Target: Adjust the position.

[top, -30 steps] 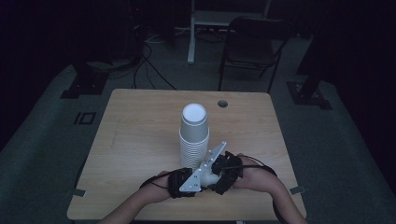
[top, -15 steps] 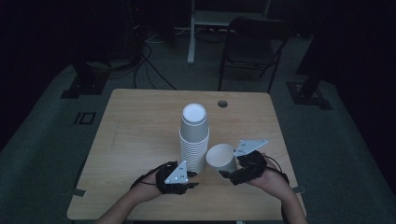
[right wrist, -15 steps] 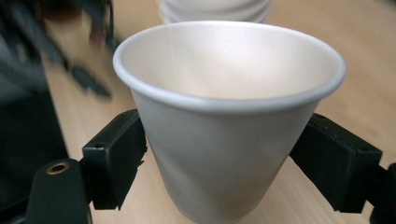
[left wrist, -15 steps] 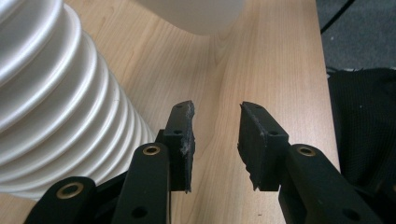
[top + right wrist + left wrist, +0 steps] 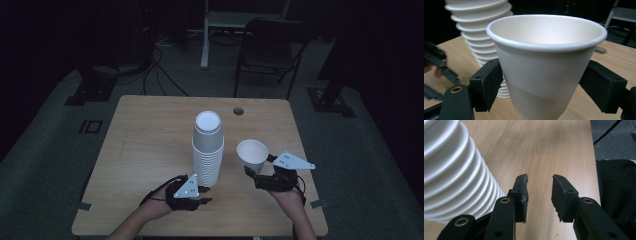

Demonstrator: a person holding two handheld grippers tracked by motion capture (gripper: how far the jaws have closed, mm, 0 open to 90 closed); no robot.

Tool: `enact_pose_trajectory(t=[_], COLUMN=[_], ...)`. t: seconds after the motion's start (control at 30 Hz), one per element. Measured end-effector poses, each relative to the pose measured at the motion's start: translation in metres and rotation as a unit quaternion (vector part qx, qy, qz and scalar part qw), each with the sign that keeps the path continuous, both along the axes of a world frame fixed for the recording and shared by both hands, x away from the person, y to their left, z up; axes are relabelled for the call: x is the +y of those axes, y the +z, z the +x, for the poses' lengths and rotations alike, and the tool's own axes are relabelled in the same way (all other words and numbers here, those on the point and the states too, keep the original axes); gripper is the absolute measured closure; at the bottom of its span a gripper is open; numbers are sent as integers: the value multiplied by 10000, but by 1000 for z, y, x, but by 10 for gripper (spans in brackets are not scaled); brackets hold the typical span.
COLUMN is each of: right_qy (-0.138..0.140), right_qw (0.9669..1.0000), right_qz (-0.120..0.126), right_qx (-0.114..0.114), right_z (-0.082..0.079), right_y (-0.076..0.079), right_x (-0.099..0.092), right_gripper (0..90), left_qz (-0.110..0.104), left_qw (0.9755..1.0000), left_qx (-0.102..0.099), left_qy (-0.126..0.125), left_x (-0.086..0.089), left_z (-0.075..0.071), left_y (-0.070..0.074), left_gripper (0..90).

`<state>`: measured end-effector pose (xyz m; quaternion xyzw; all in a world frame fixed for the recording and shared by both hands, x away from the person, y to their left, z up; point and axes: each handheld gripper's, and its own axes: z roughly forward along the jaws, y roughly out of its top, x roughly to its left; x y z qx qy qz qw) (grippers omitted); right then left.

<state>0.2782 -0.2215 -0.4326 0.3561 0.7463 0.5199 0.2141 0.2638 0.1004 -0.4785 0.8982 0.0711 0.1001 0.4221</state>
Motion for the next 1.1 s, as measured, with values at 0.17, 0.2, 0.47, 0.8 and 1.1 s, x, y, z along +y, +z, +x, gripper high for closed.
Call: enact_pose_trajectory(t=[0.17,0.2,0.47,0.8,1.1], right_qy=[-446,-503,-1170,-1654,-1775], right_qw=[9988,9986,9928,9858,9837], right_qz=[91,84,74,151,179], right_qx=[-172,-168,-257,-264,-226], right_z=[8,11,32,53,64], right_y=[-5,-6,-18,-30,-35], right_x=[-4,-5,-9,-9,-9], right_gripper=[194,194,194,194,193], left_qz=[-268,-350,-935,-1029,-1136], left_qw=[9992,9987,9891,9697,9439], left_qx=[159,182,519,672,805], left_qy=[235,308,1014,2111,2994], left_x=[14,17,50,86,120], left_z=[2,2,4,7,11], left_y=[-3,-3,-13,-30,-38], left_gripper=[607,585,412,126,7])
